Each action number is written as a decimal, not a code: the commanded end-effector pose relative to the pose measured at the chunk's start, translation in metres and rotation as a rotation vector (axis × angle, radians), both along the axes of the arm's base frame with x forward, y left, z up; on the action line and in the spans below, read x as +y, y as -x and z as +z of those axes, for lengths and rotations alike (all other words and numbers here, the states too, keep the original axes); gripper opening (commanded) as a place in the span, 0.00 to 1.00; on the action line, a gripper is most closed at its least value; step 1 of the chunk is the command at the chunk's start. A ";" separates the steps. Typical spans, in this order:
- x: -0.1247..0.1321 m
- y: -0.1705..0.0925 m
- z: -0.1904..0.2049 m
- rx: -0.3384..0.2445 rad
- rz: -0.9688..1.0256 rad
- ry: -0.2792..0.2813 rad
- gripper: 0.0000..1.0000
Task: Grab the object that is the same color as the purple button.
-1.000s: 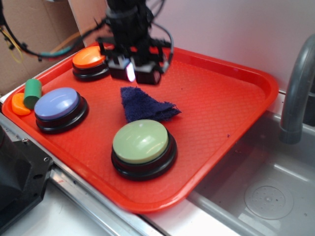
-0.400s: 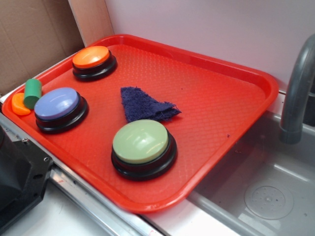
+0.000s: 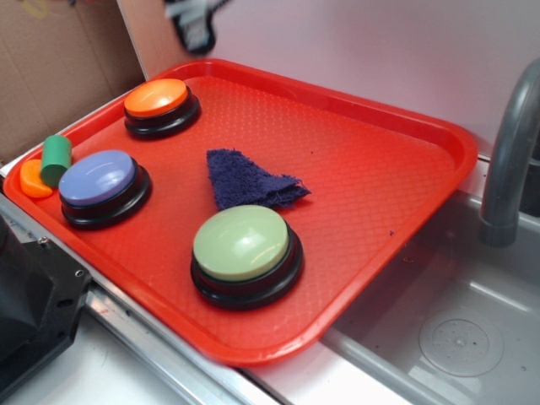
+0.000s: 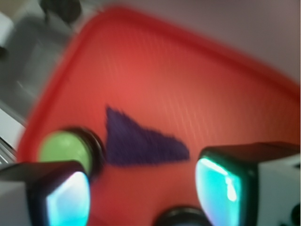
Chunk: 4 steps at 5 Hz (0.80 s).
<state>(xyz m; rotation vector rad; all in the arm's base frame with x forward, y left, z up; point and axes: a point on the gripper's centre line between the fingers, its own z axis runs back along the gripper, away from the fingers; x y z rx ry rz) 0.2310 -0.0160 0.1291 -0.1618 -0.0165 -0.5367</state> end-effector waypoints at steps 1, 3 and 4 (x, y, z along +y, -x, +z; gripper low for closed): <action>-0.023 -0.012 -0.060 -0.136 -0.307 -0.083 1.00; -0.043 -0.023 -0.090 -0.236 -0.361 -0.041 1.00; -0.036 -0.018 -0.103 -0.152 -0.344 -0.060 1.00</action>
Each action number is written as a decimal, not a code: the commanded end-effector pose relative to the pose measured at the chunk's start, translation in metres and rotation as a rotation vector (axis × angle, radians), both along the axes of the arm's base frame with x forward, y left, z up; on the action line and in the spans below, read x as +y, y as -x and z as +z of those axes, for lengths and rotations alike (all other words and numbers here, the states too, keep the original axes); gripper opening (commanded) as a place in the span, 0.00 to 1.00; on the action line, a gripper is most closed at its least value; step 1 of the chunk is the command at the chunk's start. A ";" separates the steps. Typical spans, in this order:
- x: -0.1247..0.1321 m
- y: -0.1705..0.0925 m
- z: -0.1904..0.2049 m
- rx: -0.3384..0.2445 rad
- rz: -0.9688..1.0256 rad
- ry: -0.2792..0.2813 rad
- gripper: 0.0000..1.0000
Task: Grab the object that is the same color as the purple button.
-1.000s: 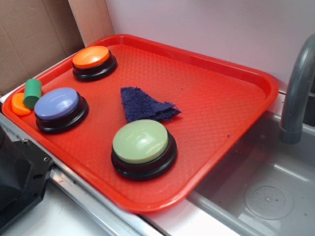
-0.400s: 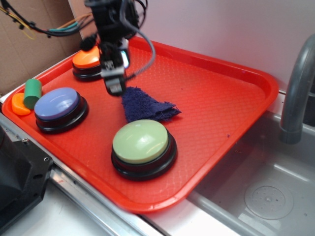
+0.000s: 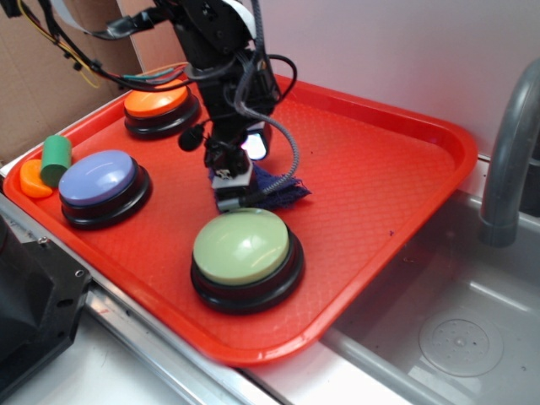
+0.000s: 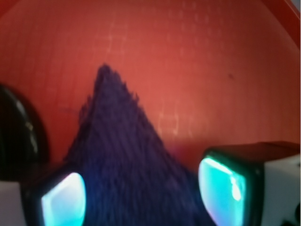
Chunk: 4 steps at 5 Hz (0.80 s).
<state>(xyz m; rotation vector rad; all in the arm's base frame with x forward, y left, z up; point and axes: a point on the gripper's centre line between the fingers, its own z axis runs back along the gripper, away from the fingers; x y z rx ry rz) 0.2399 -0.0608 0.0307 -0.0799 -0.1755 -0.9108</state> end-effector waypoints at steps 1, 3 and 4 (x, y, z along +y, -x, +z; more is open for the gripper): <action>0.009 -0.008 0.000 0.097 0.065 -0.012 0.00; 0.013 0.000 0.026 0.080 0.099 -0.024 0.00; 0.015 0.002 0.027 0.090 0.116 -0.033 0.00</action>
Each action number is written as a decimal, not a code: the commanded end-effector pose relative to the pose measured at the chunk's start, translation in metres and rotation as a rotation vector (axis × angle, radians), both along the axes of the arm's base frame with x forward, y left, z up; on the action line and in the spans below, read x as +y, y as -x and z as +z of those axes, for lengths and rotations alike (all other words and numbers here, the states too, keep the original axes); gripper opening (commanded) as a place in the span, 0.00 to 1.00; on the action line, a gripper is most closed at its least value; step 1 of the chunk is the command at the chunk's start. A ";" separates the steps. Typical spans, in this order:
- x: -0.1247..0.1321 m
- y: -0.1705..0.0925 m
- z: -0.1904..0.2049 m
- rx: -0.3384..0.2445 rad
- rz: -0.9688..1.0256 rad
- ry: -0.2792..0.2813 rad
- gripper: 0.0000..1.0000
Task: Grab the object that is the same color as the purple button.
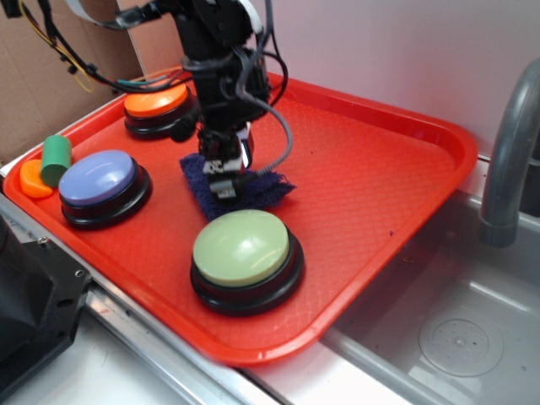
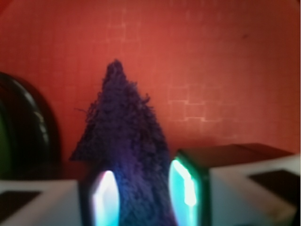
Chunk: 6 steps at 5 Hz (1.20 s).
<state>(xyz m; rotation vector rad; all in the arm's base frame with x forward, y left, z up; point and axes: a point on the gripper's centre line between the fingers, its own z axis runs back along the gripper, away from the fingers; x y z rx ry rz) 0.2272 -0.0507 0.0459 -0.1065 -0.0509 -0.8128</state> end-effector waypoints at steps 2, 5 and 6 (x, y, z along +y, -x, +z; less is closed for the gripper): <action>0.026 -0.009 0.052 -0.140 0.002 0.024 1.00; 0.026 -0.009 0.052 -0.140 0.002 0.024 1.00; 0.029 0.001 0.031 -0.155 -0.246 0.059 1.00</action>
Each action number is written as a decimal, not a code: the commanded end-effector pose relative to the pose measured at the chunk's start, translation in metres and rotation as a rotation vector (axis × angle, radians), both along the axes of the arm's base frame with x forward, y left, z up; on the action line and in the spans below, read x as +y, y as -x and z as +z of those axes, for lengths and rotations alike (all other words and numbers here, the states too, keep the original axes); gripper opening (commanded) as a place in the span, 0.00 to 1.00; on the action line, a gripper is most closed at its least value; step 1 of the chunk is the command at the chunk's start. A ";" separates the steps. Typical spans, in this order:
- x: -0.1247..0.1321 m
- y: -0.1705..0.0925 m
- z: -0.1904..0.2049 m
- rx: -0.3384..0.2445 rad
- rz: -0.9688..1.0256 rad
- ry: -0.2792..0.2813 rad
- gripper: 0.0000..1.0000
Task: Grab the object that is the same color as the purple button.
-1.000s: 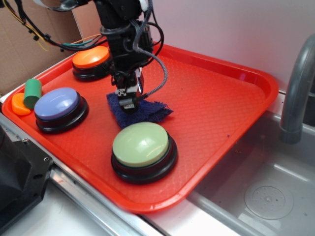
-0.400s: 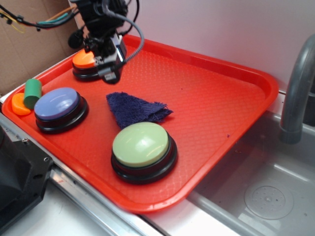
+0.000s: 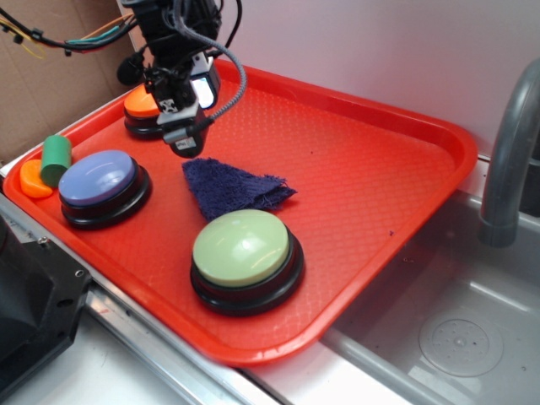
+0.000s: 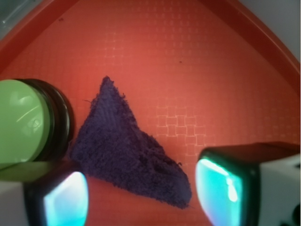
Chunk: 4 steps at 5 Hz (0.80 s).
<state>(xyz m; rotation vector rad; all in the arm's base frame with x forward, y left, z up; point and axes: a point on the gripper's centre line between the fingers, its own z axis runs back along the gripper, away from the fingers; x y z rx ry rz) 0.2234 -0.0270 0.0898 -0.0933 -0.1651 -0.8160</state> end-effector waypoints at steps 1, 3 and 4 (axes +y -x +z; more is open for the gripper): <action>0.000 -0.006 -0.028 -0.102 -0.400 0.022 1.00; -0.010 -0.017 -0.071 -0.005 -0.570 0.003 1.00; -0.019 -0.016 -0.081 0.007 -0.590 -0.019 0.67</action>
